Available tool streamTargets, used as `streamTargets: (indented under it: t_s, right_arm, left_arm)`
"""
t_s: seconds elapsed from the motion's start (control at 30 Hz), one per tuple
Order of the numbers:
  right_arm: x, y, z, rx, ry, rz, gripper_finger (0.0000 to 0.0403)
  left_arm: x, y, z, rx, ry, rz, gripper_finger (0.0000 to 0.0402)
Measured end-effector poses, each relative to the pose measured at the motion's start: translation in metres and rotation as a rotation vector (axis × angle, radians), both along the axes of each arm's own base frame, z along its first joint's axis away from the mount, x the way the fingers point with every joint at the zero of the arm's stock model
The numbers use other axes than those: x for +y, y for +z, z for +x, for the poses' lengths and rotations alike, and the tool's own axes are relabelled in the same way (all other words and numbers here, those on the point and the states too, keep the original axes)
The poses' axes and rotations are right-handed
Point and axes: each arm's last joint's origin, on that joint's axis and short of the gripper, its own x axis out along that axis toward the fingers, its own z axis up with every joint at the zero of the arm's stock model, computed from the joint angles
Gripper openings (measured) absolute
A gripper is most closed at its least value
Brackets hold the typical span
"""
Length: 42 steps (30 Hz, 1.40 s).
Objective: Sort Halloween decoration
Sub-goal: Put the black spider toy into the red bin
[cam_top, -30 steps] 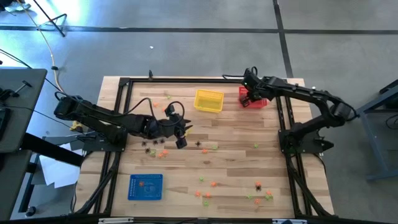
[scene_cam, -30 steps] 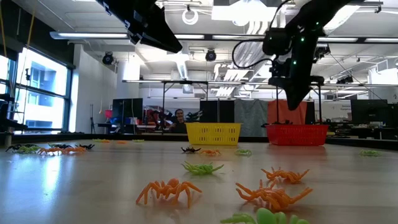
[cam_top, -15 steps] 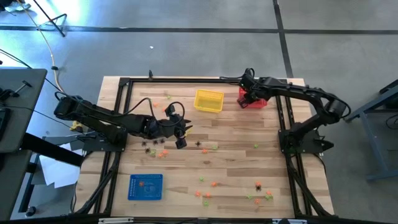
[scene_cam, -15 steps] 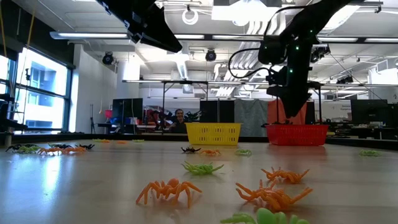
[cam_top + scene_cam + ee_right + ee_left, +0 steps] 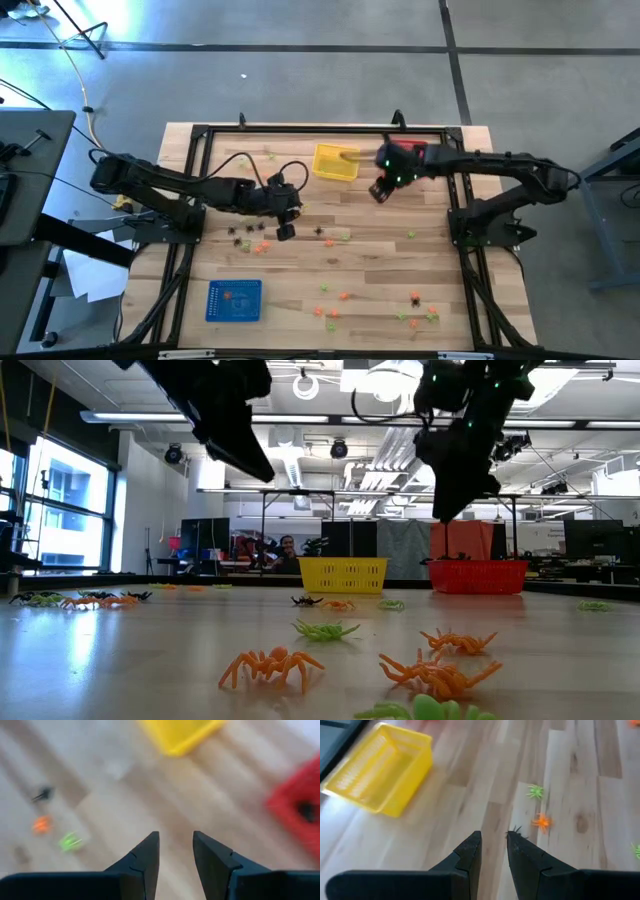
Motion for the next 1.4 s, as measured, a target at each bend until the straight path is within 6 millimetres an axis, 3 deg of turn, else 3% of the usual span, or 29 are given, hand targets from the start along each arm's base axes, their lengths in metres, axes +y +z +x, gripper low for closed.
streamTargets:
  t_s: [0.2,0.33,0.6,0.93,1.4]
  right_arm:
    - [0.058,0.003,0.009,-0.026,0.077,-0.009,0.0114]
    - [0.09,0.004,0.008,-0.039,0.091,-0.001,0.0114]
    - [0.134,0.003,0.0,-0.047,0.104,0.031,0.0114]
    - [0.151,0.003,-0.006,-0.056,0.102,0.012,0.0114]
    - [0.153,0.003,-0.008,-0.05,0.111,0.008,0.0114]
  left_arm:
    - [0.004,-0.039,0.025,0.082,-0.044,0.012,0.0078]
    - [0.0,-0.066,0.041,0.106,-0.172,0.02,0.0078]
    - [-0.002,-0.11,0.058,0.156,-0.236,0.032,0.0078]
    - [-0.001,-0.115,0.063,0.165,-0.228,-0.001,0.0078]
    - [0.013,-0.13,0.061,0.228,-0.096,-0.095,0.0066]
